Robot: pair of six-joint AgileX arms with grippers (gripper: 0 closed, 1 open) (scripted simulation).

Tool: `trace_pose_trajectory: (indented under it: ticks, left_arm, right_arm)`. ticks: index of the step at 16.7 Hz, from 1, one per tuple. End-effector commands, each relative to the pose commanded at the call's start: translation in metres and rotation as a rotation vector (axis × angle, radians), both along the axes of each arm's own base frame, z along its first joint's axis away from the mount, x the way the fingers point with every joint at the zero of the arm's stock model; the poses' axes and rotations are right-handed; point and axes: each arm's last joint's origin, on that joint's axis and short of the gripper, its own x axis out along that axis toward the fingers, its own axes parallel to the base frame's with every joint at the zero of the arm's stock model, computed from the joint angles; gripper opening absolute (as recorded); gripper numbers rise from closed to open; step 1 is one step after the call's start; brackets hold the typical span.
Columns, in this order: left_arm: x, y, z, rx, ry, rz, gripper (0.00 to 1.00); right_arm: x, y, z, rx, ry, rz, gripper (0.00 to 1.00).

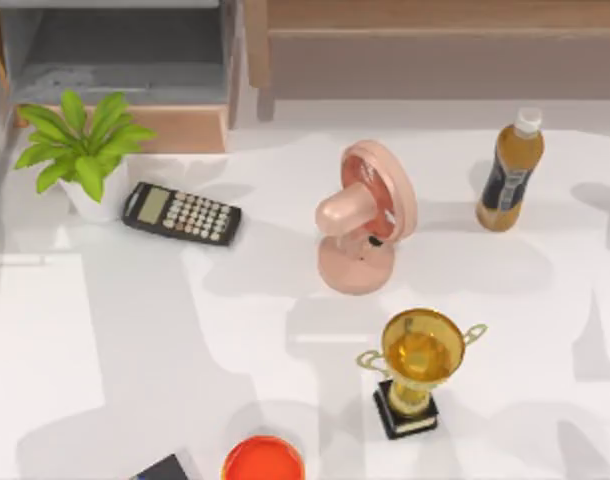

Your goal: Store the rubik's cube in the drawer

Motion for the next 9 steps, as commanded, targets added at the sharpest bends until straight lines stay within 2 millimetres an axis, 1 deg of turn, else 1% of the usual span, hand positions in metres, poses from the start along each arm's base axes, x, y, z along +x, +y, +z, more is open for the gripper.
trace_pose_trajectory:
  ticks: [3,4,9]
  left_arm:
    - [0.0000,0.0000,0.0000,0.000,0.000,0.000,0.98]
    - [0.0000,0.0000,0.0000,0.000,0.000,0.000,1.00]
    - [0.0000,0.0000,0.0000,0.000,0.000,0.000,1.00]
  right_arm:
    - [0.0000,0.0000,0.0000,0.000,0.000,0.000,1.00]
    - [0.0000,0.0000,0.0000,0.000,0.000,0.000,1.00]
    - [0.0000,0.0000,0.0000,0.000,0.000,0.000,1.00]
